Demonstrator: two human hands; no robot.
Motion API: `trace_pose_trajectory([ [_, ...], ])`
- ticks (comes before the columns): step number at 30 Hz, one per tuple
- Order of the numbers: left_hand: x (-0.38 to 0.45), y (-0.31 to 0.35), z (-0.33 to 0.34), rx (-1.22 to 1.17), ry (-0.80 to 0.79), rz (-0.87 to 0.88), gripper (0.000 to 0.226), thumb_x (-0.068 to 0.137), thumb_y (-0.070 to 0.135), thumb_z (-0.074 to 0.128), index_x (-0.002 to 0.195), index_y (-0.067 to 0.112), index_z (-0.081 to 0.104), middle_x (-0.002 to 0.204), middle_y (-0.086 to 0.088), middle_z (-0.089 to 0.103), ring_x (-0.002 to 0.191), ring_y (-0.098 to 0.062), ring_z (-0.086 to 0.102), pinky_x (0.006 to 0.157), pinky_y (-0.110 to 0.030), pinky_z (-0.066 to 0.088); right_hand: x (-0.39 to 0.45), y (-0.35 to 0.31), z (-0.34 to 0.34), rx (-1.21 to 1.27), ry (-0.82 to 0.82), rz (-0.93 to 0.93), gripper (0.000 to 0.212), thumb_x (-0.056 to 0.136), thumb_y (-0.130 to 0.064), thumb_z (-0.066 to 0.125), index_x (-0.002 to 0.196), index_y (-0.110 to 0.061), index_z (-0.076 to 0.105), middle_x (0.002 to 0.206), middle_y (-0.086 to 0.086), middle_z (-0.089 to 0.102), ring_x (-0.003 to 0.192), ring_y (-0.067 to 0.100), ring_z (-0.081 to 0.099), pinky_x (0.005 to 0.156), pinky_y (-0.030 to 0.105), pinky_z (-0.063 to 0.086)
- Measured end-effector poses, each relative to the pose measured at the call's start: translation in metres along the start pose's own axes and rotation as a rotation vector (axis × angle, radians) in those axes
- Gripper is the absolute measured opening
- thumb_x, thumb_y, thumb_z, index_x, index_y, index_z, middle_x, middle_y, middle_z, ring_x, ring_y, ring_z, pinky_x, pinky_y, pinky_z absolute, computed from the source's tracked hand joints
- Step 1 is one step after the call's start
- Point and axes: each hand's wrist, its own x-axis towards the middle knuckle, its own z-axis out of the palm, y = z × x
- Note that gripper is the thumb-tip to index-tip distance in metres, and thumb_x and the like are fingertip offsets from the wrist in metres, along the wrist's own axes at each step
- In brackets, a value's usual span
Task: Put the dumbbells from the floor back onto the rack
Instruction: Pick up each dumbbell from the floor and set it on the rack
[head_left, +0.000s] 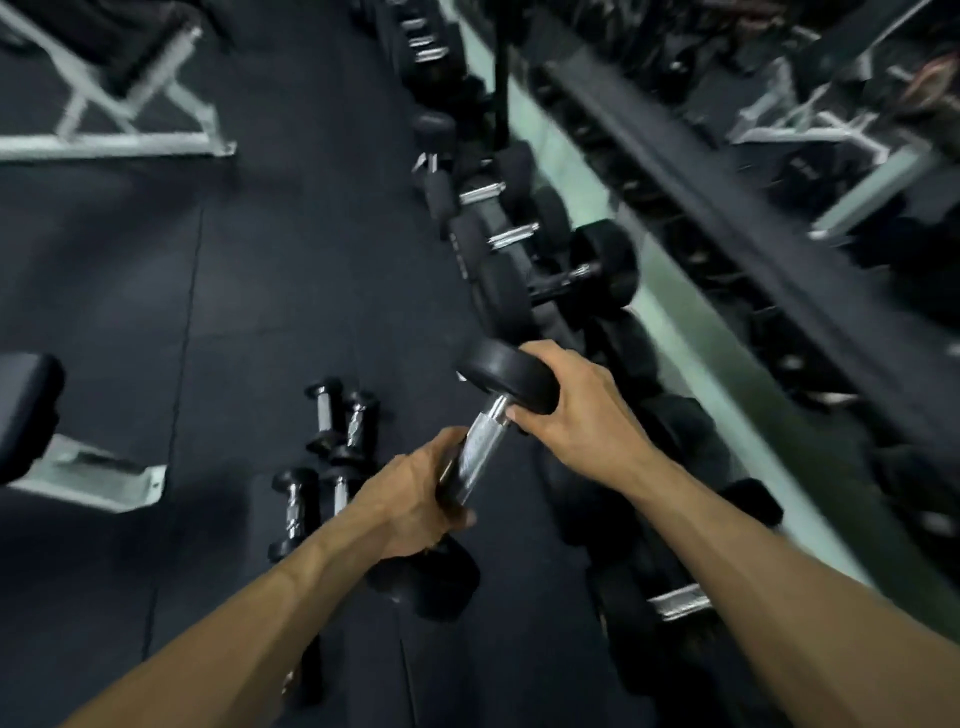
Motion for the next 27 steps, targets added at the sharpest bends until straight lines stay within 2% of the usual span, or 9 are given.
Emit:
trace_pose_trajectory([
  [3, 0.01, 0.07, 0.015, 0.029, 0.012, 0.094, 0.069, 0.076, 0.028, 0.075, 0.13, 0.045, 0.035, 0.088, 0.011, 0.064, 0.083, -0.016, 0.065, 0.08, -0.036, 0.054, -0.013, 0.014, -0.074, -0.057, 0.035, 0.0, 0.051, 0.076, -0.032, 0.076, 0.123, -0.034, 0.054, 0.108, 0.001, 0.064, 0.102, 0.022, 0.062, 0.091, 0.042, 0.05],
  [7, 0.031, 0.164, 0.058, 0.02, -0.032, 0.189, 0.074, 0.076, 0.024, 0.075, 0.136, 0.042, 0.035, 0.097, 0.014, 0.064, 0.08, -0.011, 0.067, 0.074, -0.027, 0.053, -0.048, 0.056, -0.165, -0.103, 0.102, 0.028, 0.051, 0.077, -0.028, 0.077, 0.124, -0.03, 0.057, 0.108, -0.002, 0.067, 0.102, 0.019, 0.063, 0.091, 0.039, 0.05],
  [10, 0.048, 0.229, 0.105, -0.005, -0.113, 0.25, 0.073, 0.079, 0.023, 0.075, 0.138, 0.037, 0.035, 0.112, 0.006, 0.063, 0.089, -0.017, 0.068, 0.079, -0.03, 0.054, -0.084, 0.101, -0.224, -0.142, 0.152, 0.093, 0.047, 0.078, -0.029, 0.075, 0.121, -0.029, 0.058, 0.108, -0.003, 0.067, 0.101, 0.016, 0.062, 0.09, 0.037, 0.05],
  [14, 0.067, 0.302, 0.175, 0.046, -0.228, 0.313, 0.072, 0.077, 0.028, 0.074, 0.137, 0.036, 0.036, 0.121, 0.004, 0.062, 0.106, -0.02, 0.061, 0.091, -0.035, 0.05, -0.138, 0.164, -0.288, -0.164, 0.208, 0.196, 0.046, 0.078, -0.029, 0.076, 0.121, -0.027, 0.059, 0.11, -0.004, 0.067, 0.103, 0.015, 0.062, 0.089, 0.038, 0.051],
  [19, 0.09, 0.378, 0.246, 0.065, -0.382, 0.356, 0.076, 0.078, 0.028, 0.071, 0.142, 0.036, 0.031, 0.118, 0.003, 0.063, 0.1, -0.017, 0.063, 0.089, -0.034, 0.052, -0.189, 0.235, -0.349, -0.188, 0.234, 0.369, 0.049, 0.078, -0.022, 0.077, 0.122, -0.03, 0.057, 0.108, -0.007, 0.066, 0.101, 0.015, 0.063, 0.089, 0.041, 0.052],
  [22, 0.107, 0.411, 0.27, 0.112, -0.411, 0.343, 0.078, 0.082, 0.025, 0.07, 0.147, 0.03, 0.028, 0.122, -0.003, 0.061, 0.102, -0.02, 0.063, 0.09, -0.033, 0.052, -0.197, 0.268, -0.372, -0.188, 0.262, 0.424, 0.05, 0.078, -0.019, 0.078, 0.122, -0.027, 0.056, 0.107, -0.005, 0.067, 0.101, 0.017, 0.063, 0.091, 0.04, 0.052],
  [25, 0.129, 0.426, 0.283, 0.152, -0.422, 0.291, 0.077, 0.082, 0.024, 0.07, 0.147, 0.029, 0.029, 0.108, -0.002, 0.064, 0.091, -0.02, 0.066, 0.085, -0.031, 0.053, -0.189, 0.296, -0.38, -0.169, 0.258, 0.461, 0.051, 0.078, -0.022, 0.078, 0.122, -0.029, 0.055, 0.108, -0.005, 0.066, 0.103, 0.019, 0.063, 0.093, 0.04, 0.051],
  [27, 0.142, 0.431, 0.284, 0.217, -0.43, 0.263, 0.075, 0.082, 0.025, 0.07, 0.146, 0.027, 0.031, 0.114, -0.001, 0.062, 0.099, -0.021, 0.062, 0.09, -0.033, 0.051, -0.178, 0.308, -0.379, -0.154, 0.239, 0.466, 0.049, 0.077, -0.024, 0.076, 0.12, -0.031, 0.054, 0.108, -0.004, 0.066, 0.102, 0.021, 0.063, 0.093, 0.044, 0.051],
])
